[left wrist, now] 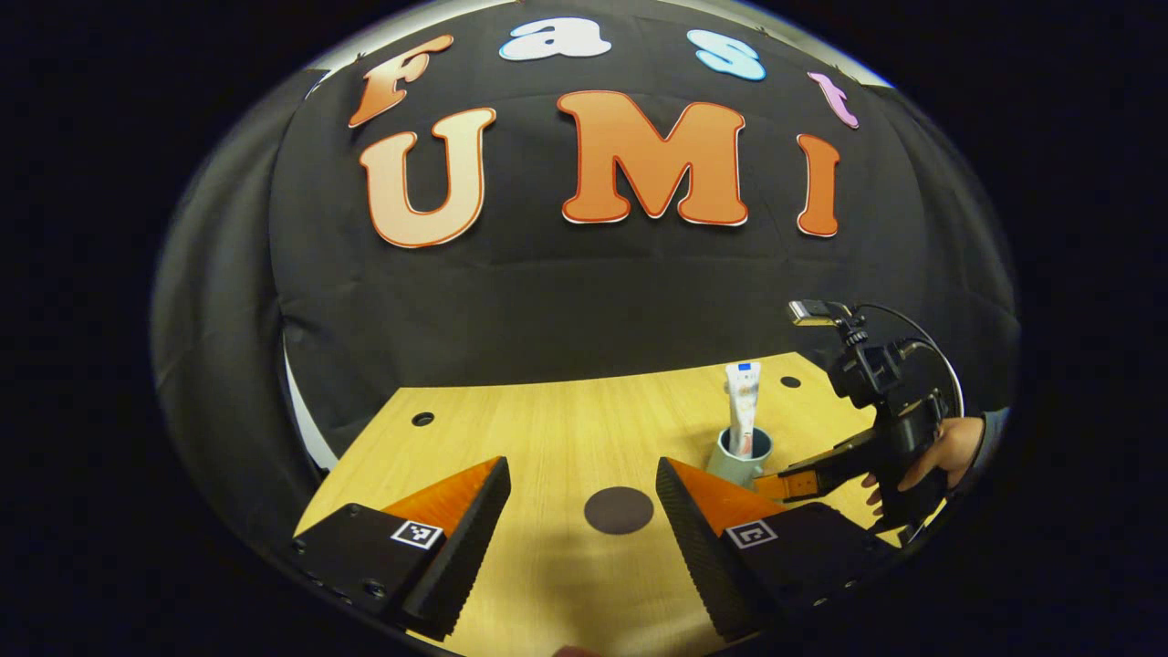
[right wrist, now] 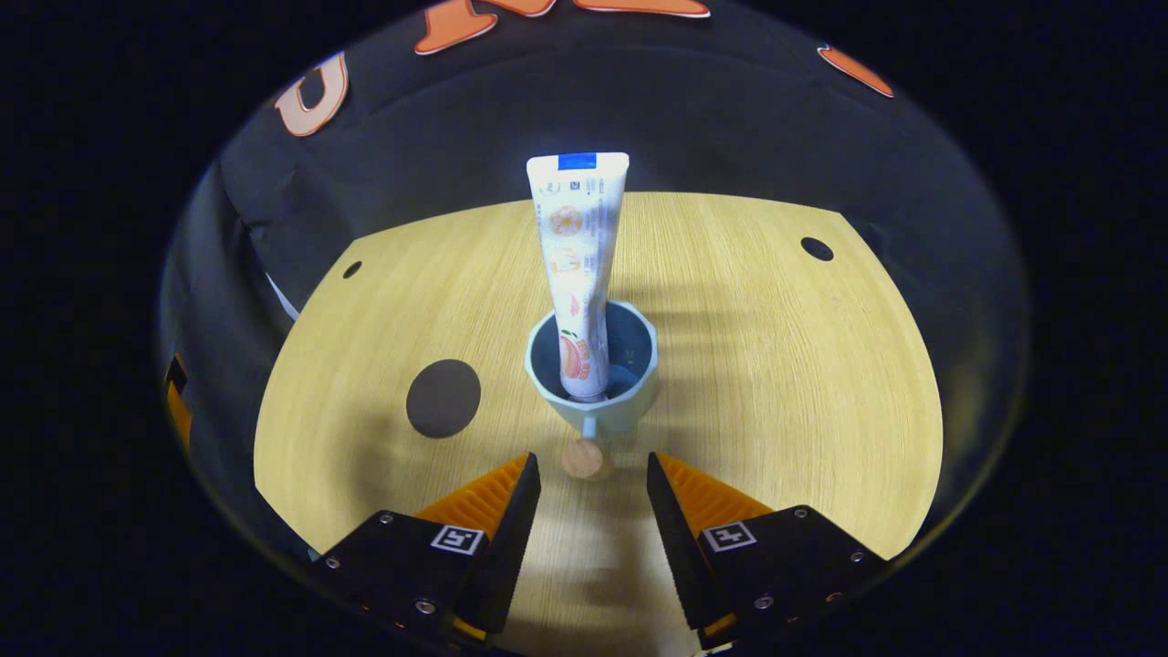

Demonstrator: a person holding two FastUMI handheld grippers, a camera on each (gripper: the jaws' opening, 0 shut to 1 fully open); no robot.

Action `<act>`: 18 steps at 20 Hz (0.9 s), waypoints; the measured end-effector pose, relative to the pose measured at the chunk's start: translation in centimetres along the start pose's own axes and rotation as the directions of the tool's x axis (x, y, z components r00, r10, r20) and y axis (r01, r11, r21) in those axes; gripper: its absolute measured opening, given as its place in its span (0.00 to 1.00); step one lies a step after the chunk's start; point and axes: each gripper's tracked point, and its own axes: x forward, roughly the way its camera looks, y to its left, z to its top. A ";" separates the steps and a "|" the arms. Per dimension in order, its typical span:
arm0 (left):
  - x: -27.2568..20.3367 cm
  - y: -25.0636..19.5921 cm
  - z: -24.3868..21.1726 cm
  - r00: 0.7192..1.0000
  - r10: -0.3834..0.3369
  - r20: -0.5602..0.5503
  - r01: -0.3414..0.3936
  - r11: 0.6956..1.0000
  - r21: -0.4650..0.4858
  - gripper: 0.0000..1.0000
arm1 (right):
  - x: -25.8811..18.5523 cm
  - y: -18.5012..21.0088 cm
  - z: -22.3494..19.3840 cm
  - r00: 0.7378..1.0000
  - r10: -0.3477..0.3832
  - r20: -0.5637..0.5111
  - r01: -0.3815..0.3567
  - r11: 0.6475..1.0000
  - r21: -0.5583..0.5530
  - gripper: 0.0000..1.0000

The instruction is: Put the toothbrush and toothpaste on the desktop into the cup, then pick up the cup and place it on the coaster on the desktop.

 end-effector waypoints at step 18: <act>-1.7 3.8 -3.9 0.991 0.088 -0.103 -0.094 0.994 -0.048 0.96 | 4.1 -0.2 0.5 0.981 -0.110 -0.160 0.112 0.994 0.005 0.20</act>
